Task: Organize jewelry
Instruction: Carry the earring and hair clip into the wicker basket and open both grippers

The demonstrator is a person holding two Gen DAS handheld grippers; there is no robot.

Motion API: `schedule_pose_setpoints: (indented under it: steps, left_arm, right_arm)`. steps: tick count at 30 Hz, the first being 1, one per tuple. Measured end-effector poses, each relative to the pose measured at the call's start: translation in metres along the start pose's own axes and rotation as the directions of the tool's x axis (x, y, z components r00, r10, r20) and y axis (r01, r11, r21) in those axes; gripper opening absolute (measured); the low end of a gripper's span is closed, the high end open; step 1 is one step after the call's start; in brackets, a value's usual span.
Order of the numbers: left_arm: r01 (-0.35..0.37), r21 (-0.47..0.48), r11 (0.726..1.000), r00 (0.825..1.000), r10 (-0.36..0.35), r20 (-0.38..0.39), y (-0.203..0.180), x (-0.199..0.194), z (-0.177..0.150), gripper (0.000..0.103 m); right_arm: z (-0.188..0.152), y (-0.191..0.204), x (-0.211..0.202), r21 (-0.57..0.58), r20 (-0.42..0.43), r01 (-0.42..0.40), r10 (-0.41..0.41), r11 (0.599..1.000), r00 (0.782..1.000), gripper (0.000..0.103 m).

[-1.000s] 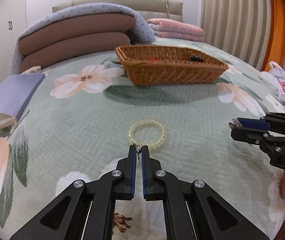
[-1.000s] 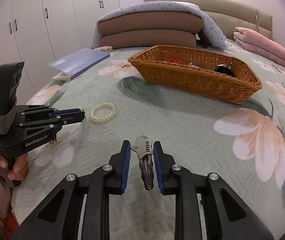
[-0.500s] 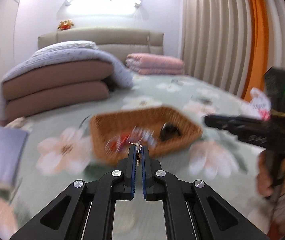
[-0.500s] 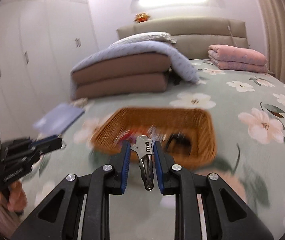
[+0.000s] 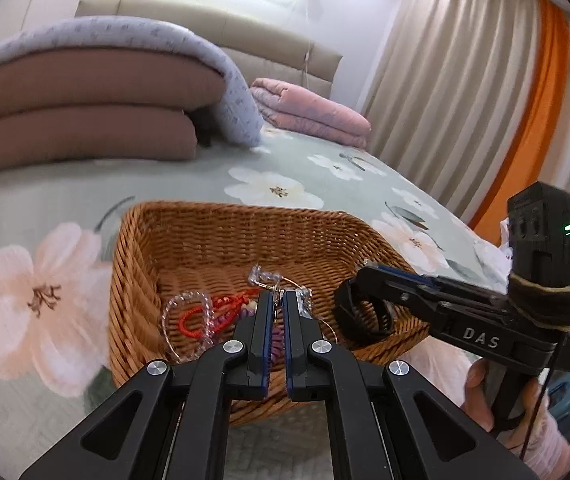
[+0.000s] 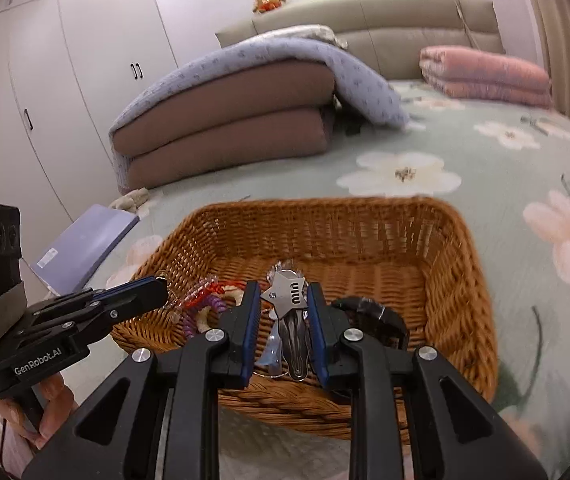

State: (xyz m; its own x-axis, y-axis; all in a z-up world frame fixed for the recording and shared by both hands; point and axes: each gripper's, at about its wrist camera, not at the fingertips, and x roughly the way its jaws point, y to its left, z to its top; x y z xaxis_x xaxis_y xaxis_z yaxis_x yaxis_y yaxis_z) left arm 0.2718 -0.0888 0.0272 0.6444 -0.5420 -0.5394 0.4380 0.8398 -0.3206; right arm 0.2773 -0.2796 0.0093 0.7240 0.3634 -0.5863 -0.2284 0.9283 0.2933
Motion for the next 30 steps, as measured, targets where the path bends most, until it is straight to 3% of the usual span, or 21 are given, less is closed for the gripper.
schedule_pose_setpoints:
  steps: [7, 10, 13, 15, 16, 17, 21, 25, 28, 30]
  left_arm:
    - [-0.052, 0.044, 0.998, 0.998, 0.053, -0.027, -0.01, 0.006, -0.009, 0.005]
    - [-0.035, 0.028, 0.999, 0.998, 0.036, -0.057, -0.008, 0.009, -0.011, 0.01]
    - [-0.034, 0.022, 0.999, 0.999, 0.034, -0.015, -0.008, -0.005, -0.01, 0.013]
    - [-0.011, 0.018, 1.0, 1.0, 0.011, 0.025, -0.009, -0.019, -0.008, 0.027]
    - [-0.006, 0.013, 1.0, 0.999, 0.006, 0.041, -0.009, -0.025, -0.007, 0.049]
    - [-0.008, 0.006, 1.0, 0.998, 0.007, 0.067, -0.008, -0.032, -0.006, 0.065]
    - [-0.062, 0.012, 0.998, 0.985, 0.059, 0.16, -0.006, -0.077, -0.001, 0.066]
    - [-0.122, -0.022, 0.992, 0.963, 0.123, 0.239, 0.006, -0.128, -0.012, 0.069]
    - [-0.127, -0.059, 0.99, 0.959, 0.137, 0.246, 0.017, -0.153, -0.037, 0.07]
    - [-0.115, -0.074, 0.991, 0.972, 0.127, 0.198, 0.023, -0.157, -0.051, 0.07]
  right_arm:
    - [-0.004, 0.007, 0.006, -0.018, -0.008, -0.01, 0.01, 1.0, 1.0, 0.027]
    - [-0.005, 0.007, 0.005, -0.021, -0.009, -0.013, 0.012, 1.0, 1.0, 0.032]
    - [-0.005, 0.003, 0.0, -0.008, 0.013, -0.028, 0.028, 1.0, 1.0, 0.034]
    - [-0.005, 0.003, -0.006, -0.007, 0.034, -0.029, 0.029, 1.0, 0.999, 0.034]
    - [-0.006, 0.004, -0.012, -0.01, 0.052, -0.021, 0.022, 1.0, 0.998, 0.034]
    - [-0.006, 0.005, -0.016, -0.013, 0.066, -0.016, 0.017, 1.0, 0.998, 0.034]
    - [-0.011, 0.013, -0.054, -0.028, 0.171, 0.014, -0.009, 0.999, 0.985, 0.034]
    - [-0.015, 0.024, -0.091, -0.02, 0.255, 0.057, -0.05, 0.998, 0.966, 0.04]
    - [-0.029, 0.03, -0.115, 0.018, 0.272, 0.065, -0.067, 0.998, 0.96, 0.041]
    - [-0.043, 0.033, -0.127, 0.039, 0.243, 0.054, -0.062, 0.998, 0.968, 0.041]
